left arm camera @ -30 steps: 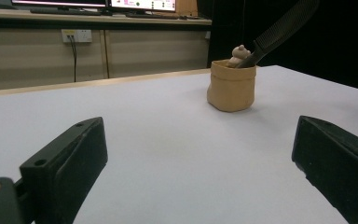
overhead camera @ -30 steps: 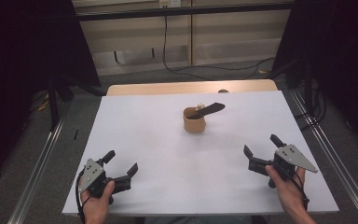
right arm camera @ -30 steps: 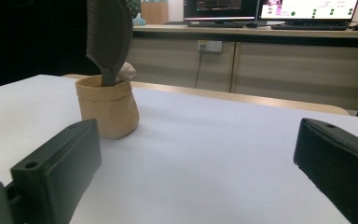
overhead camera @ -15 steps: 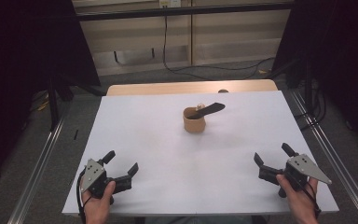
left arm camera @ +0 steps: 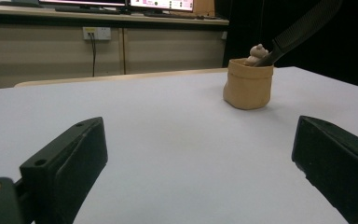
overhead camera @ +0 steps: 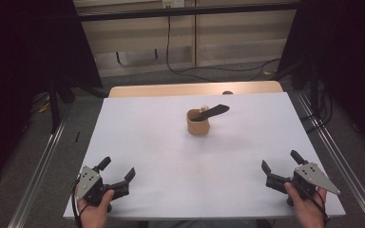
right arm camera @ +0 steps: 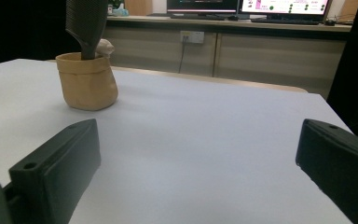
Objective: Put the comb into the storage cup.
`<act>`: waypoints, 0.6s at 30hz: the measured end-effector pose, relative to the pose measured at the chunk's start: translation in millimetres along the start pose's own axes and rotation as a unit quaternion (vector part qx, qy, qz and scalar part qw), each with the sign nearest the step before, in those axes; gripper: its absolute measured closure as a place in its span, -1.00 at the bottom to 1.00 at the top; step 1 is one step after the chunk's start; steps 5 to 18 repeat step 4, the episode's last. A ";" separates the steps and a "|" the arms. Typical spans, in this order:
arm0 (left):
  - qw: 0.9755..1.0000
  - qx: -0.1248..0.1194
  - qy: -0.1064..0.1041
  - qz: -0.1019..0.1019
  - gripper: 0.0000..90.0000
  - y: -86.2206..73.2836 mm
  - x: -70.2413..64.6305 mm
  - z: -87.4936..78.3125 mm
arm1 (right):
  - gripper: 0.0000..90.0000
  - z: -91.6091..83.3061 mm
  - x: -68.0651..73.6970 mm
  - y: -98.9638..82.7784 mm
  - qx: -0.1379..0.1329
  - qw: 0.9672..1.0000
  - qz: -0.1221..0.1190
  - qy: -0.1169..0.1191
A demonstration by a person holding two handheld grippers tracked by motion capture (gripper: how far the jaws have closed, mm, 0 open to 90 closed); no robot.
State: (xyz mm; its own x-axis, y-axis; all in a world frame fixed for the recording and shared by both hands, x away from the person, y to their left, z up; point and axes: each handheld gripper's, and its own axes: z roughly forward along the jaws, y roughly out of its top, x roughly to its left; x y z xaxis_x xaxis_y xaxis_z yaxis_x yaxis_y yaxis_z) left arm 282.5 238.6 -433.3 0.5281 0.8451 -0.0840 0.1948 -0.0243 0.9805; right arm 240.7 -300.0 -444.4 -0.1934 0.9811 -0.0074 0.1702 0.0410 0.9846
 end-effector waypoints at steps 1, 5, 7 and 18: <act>1.000 0.002 0.001 0.005 -0.92 0.2 1.1 1.2 | -1.00 0.1 -0.2 0.0 0.000 1.000 0.002 0.000; 1.000 -0.004 0.000 0.006 -0.92 1.2 1.9 2.8 | -1.00 0.6 -1.0 0.6 -0.003 1.000 0.007 0.000; 1.000 -0.004 0.000 0.006 -0.92 1.2 1.9 2.8 | -1.00 0.6 -1.0 0.6 -0.003 1.000 0.007 0.000; 1.000 -0.004 0.000 0.006 -0.92 1.2 1.9 2.8 | -1.00 0.6 -1.0 0.6 -0.003 1.000 0.007 0.000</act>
